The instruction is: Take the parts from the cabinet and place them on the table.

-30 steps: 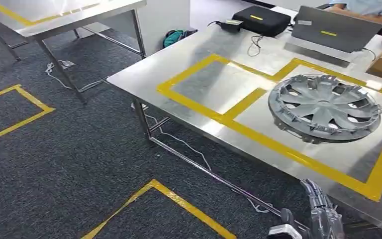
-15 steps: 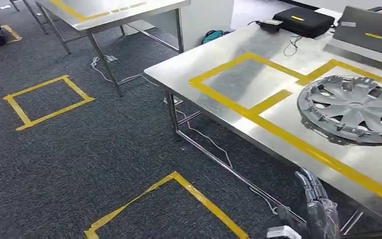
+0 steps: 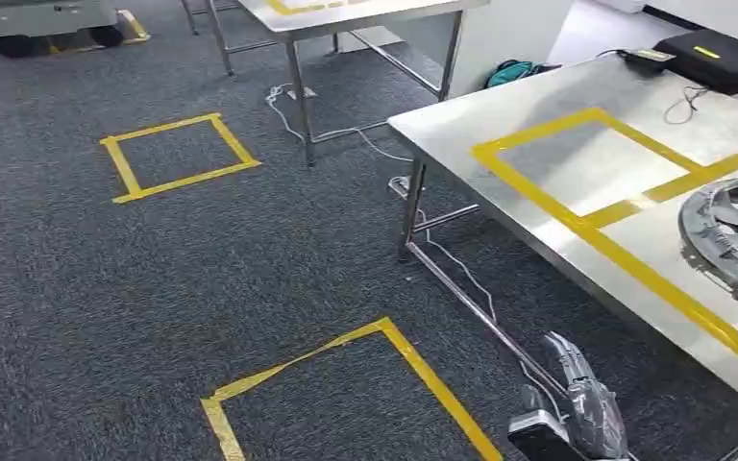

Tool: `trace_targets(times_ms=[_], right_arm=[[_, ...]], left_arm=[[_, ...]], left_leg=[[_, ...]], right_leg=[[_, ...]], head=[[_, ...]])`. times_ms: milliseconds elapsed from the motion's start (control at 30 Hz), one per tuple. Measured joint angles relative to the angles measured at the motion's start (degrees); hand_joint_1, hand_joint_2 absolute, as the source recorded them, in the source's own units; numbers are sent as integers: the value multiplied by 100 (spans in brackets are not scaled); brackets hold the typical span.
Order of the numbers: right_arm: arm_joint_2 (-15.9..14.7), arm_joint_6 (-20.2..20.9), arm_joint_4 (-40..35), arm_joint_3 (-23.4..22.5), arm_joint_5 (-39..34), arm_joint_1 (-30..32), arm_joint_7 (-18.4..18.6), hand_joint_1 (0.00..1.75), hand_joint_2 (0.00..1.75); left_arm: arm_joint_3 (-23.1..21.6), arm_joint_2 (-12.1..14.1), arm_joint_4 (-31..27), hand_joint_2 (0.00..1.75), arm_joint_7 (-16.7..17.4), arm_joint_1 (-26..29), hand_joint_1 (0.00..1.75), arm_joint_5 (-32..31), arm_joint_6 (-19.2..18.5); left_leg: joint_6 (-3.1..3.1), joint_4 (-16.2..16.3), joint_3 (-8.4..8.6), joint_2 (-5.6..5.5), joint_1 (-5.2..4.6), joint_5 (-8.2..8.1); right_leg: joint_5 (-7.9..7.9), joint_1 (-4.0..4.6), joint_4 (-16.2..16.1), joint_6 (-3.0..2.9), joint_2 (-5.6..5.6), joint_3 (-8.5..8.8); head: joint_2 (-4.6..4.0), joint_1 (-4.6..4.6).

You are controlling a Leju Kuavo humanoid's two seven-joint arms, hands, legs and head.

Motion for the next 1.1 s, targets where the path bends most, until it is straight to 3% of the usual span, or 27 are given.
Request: trace_targets(times_ms=[33, 67, 100, 133, 167, 200, 233, 267, 333, 400, 433, 467, 500, 567, 600, 633, 667, 700, 733, 767, 800, 900, 933, 967, 1000, 1067, 1100], right_arm=[[-17, 22, 115, 22, -58, -9, 74, 0, 0], [-20, 83, 250, 41, -172, -26, 161, 0, 0], [-20, 136, 420, 61, -337, -50, 212, 0, 0], [-20, 198, 687, 79, -540, -90, 203, 0, 0], [-17, 323, 1005, 92, -850, -141, 130, 0, 0], [-15, 400, 1272, 98, -1139, -180, 31, 0, 0], [-11, 435, 1526, 98, -1297, -214, -92, 0, 0], [-2, 464, 1749, 103, -1360, -273, -184, 0, 0], [44, 589, 2158, 103, -1522, -343, -171, 0, 0], [118, 923, 2582, 103, -1948, -415, -247, 0, 0], [205, 1135, 2827, 96, -2257, -472, -383, 0, 0], [241, 1345, 3024, 79, -2517, -499, -486, 0, 0], [359, 1776, 3452, -5, -3107, -533, -702, 0, 0], [523, 2186, 4040, -94, -3546, -595, -925, 0, 0], [595, 2276, 4317, -105, -3644, -628, -973, 0, 0], [655, 2342, 4531, -116, -3732, -666, -999, 0, 0], [717, 2431, 4742, -153, -3841, -747, -1014, 0, 0], [820, 2553, 5041, -232, -4007, -825, -1032, 0, 0], [900, 2614, 5260, -299, -4102, -888, -1069, 0, 0], [936, 2636, 5389, -335, -4109, -937, -1099, 0, 0], [983, 2640, 5575, -359, -4100, -964, -1141, 0, 0], [1067, 2636, 5875, -376, -4065, -1072, -1176, 0, 0], [1093, 2636, 5928, -376, -4063, -1095, -1183, 0, 0], [1121, 2638, 6016, -374, -4054, -1128, -1194, 0, 0], [1143, 2634, 6081, -378, -4057, -1134, -1196, 0, 0], [1165, 2632, 6205, -378, -4052, -1115, -1193, 0, 0], [1172, 2625, 6244, -378, -4043, -1112, -1189, 0, 0]], left_arm=[[0, 0, 2, 0, 2, -5, 0, 0, 2], [0, 4, 4, 0, 2, -2, 0, 0, 15], [0, 7, 9, 0, 2, 4, 0, -2, 28], [0, 13, 24, 0, 13, 9, 0, -13, 48], [0, 18, 43, 0, 30, 14, 0, -17, 68], [0, 20, 63, 0, 37, 15, 0, -17, 87], [0, 20, 77, 0, 37, 15, 0, -17, 96], [-2, 24, 85, 0, 37, 16, 0, -20, 101], [0, 28, 100, 0, 37, 20, 0, -28, 103], [2, 31, 109, 0, 37, 31, 0, -70, 103], [2, 28, 111, 0, 26, 39, 0, -85, 103], [2, 28, 111, 0, 20, 42, 0, -101, 103], [2, 20, 114, 0, 17, 20, 0, -131, 87], [2, 18, 114, 0, 17, 1, 0, -144, 63], [2, 18, 114, 0, 17, 6, 0, -164, 63], [2, 18, 114, 0, 17, 19, 0, -184, 65], [2, 15, 114, 0, 17, 30, 0, -188, 66], [2, 15, 116, 0, 15, 31, 0, -208, 70], [0, 15, 116, 0, 4, 27, 0, -225, 70], [0, 13, 116, 0, 0, 19, 0, -230, 68], [0, 4, 120, 0, 0, -7, 0, -236, 39], [0, 7, 120, 0, -4, 18, 0, -238, 9], [0, 4, 120, 0, -4, 20, 0, -238, 7], [0, 2, 120, 0, -4, 23, 0, -238, 4], [0, 2, 120, 0, -4, 3, 0, -238, 0], [0, -2, 120, 0, -4, -16, 0, -238, -7], [0, 0, 120, 0, -4, -6, 0, -238, -7]], left_leg=[[26, 1, -42, -69, -16, 24], [37, 2, -74, -145, -35, 52], [39, 4, -101, -220, -48, 80], [36, 4, -122, -312, -55, 107], [25, 6, -135, -408, -56, 132], [9, 8, -142, -503, -56, 152], [-12, 18, -152, -568, -51, 166], [-47, 37, -181, -618, -76, 188], [-107, 40, -237, -725, -48, 230], [-192, 27, -290, -860, -22, 296], [-188, 98, -325, -694, -25, 221], [-201, 204, -374, -494, -54, 112], [-236, 731, -628, -248, -55, -250], [-285, 1614, -1023, -108, -41, -662], [-303, 1863, -1123, -84, -35, -732], [-318, 1832, -1078, -68, -23, -642], [-323, 1557, -903, -41, -9, -449], [-319, 1055, -614, 20, -2, -197], [-315, 529, -301, 191, -5, 6], [-313, 139, -64, 566, -14, 47], [-247, 27, -49, 572, -53, 38], [-118, 45, -112, 343, -74, 37], [-57, 18, -94, 271, -39, 75], [-28, 20, -102, 211, -32, 85], [8, 20, -115, 144, -34, 96], [43, 23, -142, -43, -39, 112], [47, 26, -148, -132, -43, 117]], right_leg=[[-228, 10, 518, -8, 53, -221], [-357, 14, 873, -24, 58, -371], [-348, 16, 976, -45, 59, -409], [-199, 22, 786, -69, 63, -292], [59, 24, 299, -94, 87, -21], [318, 21, -308, -119, 180, 318], [419, 7, -802, -136, 439, 589], [319, -20, -939, -112, 671, 638], [366, 22, -920, -128, 514, 624], [425, 39, -932, -194, 377, 647], [469, 8, -977, -234, 261, 649], [480, 11, -988, -249, 235, 646], [492, 19, -987, -272, 101, 623], [492, 27, -984, -275, -106, 590], [492, 27, -981, -275, -196, 572], [492, 23, -978, -275, -286, 566], [492, 22, -978, -274, -350, 567], [489, 16, -975, -268, -419, 572], [478, 14, -971, -251, -478, 592], [463, 41, -969, -222, -532, 612], [423, 88, -911, -172, -585, 586], [410, 78, -950, -116, -787, 653], [364, 44, -924, -61, -724, 625], [201, 28, -720, -31, -328, 538], [-29, 22, -333, -32, -94, 384], [-483, 30, 706, -29, 55, -96], [-550, 29, 998, -34, 62, -253]], head=[[0, 4], [0, 2], [0, 0], [0, 2], [0, -2], [0, 4], [0, 4], [0, -4], [0, -9], [0, -4], [0, -9], [0, -22], [0, -37], [0, -33], [0, -35], [0, -37], [0, -37], [0, -35], [0, -39], [0, -39], [0, -53], [0, -17], [0, -26], [0, 11], [0, 13], [0, 28], [0, 26]])
